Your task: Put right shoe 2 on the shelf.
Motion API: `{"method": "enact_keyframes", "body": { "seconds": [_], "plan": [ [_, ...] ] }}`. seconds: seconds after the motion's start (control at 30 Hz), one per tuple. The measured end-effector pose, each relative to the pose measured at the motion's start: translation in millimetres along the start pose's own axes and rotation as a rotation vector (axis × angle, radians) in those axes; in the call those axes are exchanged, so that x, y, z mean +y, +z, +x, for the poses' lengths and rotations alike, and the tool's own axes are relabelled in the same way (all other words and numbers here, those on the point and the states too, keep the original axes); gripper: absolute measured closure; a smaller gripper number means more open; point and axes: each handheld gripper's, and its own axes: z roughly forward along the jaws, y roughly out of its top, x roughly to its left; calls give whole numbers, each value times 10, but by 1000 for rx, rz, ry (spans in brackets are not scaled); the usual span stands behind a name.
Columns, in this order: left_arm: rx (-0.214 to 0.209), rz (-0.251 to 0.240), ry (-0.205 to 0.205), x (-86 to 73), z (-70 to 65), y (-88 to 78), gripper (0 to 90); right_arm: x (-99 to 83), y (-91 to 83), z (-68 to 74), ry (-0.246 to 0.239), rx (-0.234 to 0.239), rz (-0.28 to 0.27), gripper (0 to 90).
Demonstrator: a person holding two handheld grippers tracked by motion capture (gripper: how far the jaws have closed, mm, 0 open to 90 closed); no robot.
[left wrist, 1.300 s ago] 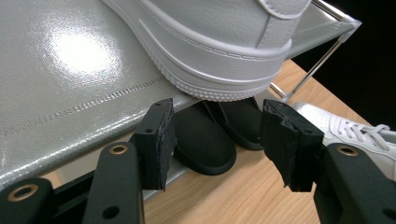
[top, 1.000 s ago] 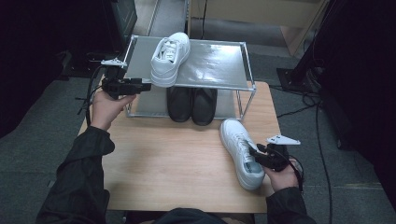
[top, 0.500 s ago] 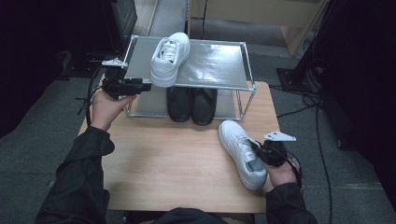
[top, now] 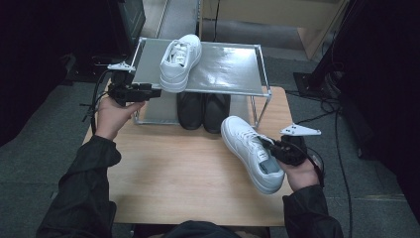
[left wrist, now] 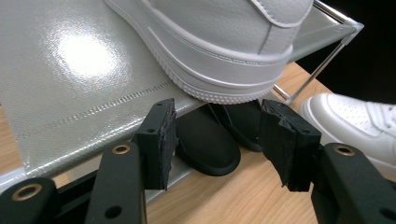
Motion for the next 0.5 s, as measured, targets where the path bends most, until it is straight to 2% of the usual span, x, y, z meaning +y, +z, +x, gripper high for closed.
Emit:
{"method": "enact_keyframes", "body": {
  "seconds": [0.23, 0.27, 0.33, 0.37, 0.5],
  "plan": [
    [-6, 5, 0, 5, -16, 19, 463, 255, -107, 45, -17, 33, -22, 844],
    [-5, 9, 0, 3, -12, 33, 459, 360, -142, 62, -23, 36, -30, 844],
    [-4, 15, 2, 2, -9, 39, 456, 396, -153, 65, -29, 40, -32, 844],
    [-3, 16, 3, 0, -7, 41, 450, 510, -171, 66, -36, 49, -34, 844],
    [0, 19, 1, -1, -8, 30, 447, 664, -173, 31, -19, 72, -40, 844]
  ]
}}
